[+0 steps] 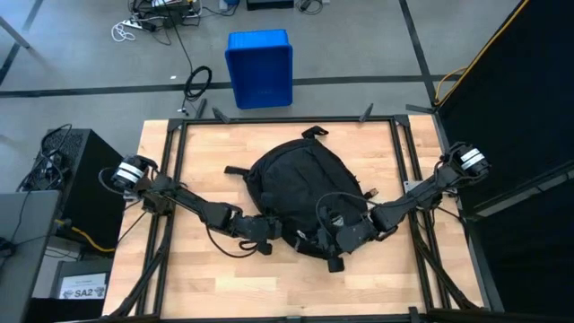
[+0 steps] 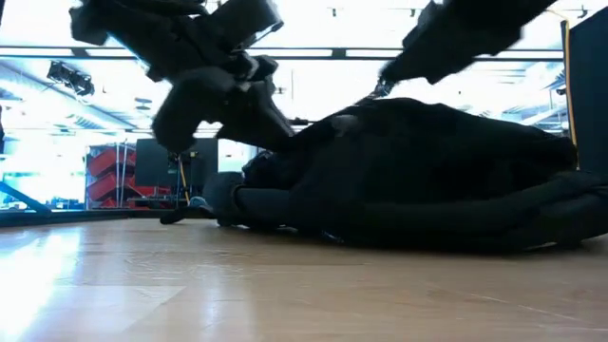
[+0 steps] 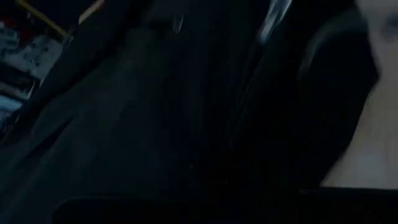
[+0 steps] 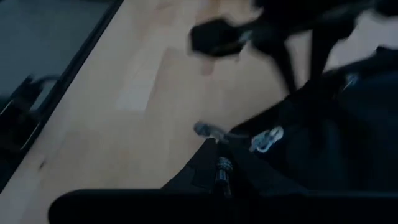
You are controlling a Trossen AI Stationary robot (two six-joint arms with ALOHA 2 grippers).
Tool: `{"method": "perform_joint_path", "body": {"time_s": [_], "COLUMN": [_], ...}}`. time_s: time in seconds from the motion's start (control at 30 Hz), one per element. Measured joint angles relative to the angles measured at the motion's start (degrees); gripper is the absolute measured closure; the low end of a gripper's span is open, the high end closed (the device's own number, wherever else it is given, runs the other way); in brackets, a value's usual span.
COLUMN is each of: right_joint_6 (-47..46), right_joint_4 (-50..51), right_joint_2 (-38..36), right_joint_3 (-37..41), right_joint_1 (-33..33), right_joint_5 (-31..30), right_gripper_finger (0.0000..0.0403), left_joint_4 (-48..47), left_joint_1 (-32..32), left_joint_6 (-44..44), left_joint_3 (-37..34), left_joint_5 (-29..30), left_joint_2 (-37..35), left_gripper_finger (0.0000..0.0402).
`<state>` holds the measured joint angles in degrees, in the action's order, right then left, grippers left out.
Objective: Unpack backpack
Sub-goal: Open the black backpack
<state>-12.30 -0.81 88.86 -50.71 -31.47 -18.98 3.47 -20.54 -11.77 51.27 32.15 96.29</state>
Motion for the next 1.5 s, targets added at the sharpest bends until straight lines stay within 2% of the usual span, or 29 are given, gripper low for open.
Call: {"method": "perform_joint_path", "body": {"time_s": [0.2,0.3,0.37,0.5,0.53,0.57,0.67,0.7,0.77,1.07,1.27,1.5], "right_joint_6": [-5.41,-5.51,-4.29,-2.27,-2.15,-1.89,-1.27,-1.16,-1.03,-0.02,0.05,0.99], "right_joint_4": [8.78,7.32,4.96,1.08,0.44,-0.10,-1.33,-1.32,-1.28,-1.32,-3.24,-5.16], "right_joint_2": [-0.09,-0.09,-0.09,-0.09,-0.09,-0.09,-0.09,-0.09,-0.09,-0.07,-0.05,0.01], "right_joint_3": [-0.04,-0.04,-0.04,-0.04,-0.04,-0.04,-0.04,-0.04,-0.01,-0.01,0.03,0.09], "right_joint_1": [-0.67,-0.29,0.68,2.37,2.76,3.08,3.20,3.18,3.07,3.11,3.13,3.00], "right_joint_5": [2.29,1.88,1.76,0.98,0.80,0.80,1.13,1.24,1.29,2.09,2.10,2.40], "right_gripper_finger": [0.0403,0.0403,0.0403,0.0403,0.0403,0.0403,0.0403,0.0403,0.0403,0.0403,0.0403,0.0403], "left_joint_4": [-11.93,-9.04,-2.92,12.84,15.51,17.22,18.20,17.39,17.16,15.82,13.19,13.98], "left_joint_1": [-2.82,-3.45,-3.47,-3.19,-3.19,-3.19,-2.32,-1.67,-0.66,-0.39,-0.26,1.67], "left_joint_6": [7.22,7.22,4.42,-1.63,-3.35,-4.96,-6.79,-7.45,-8.98,-10.11,-9.66,-9.62], "left_joint_3": [-0.29,-0.29,-0.29,-0.16,-0.12,-0.11,-0.14,-0.14,-0.18,4.47,5.84,8.92], "left_joint_5": [7.93,7.96,5.03,-10.88,-12.22,-11.16,2.40,4.04,2.95,-4.84,-3.90,-4.32], "left_joint_2": [-3.47,-3.56,-3.56,-2.70,-1.90,-1.05,1.75,2.49,3.79,5.47,7.68,13.27], "left_gripper_finger": [0.0401,0.0401,0.0401,0.0401,0.0401,0.0401,0.0401,0.0401,0.0397,0.0310,0.0257,0.0229]}}
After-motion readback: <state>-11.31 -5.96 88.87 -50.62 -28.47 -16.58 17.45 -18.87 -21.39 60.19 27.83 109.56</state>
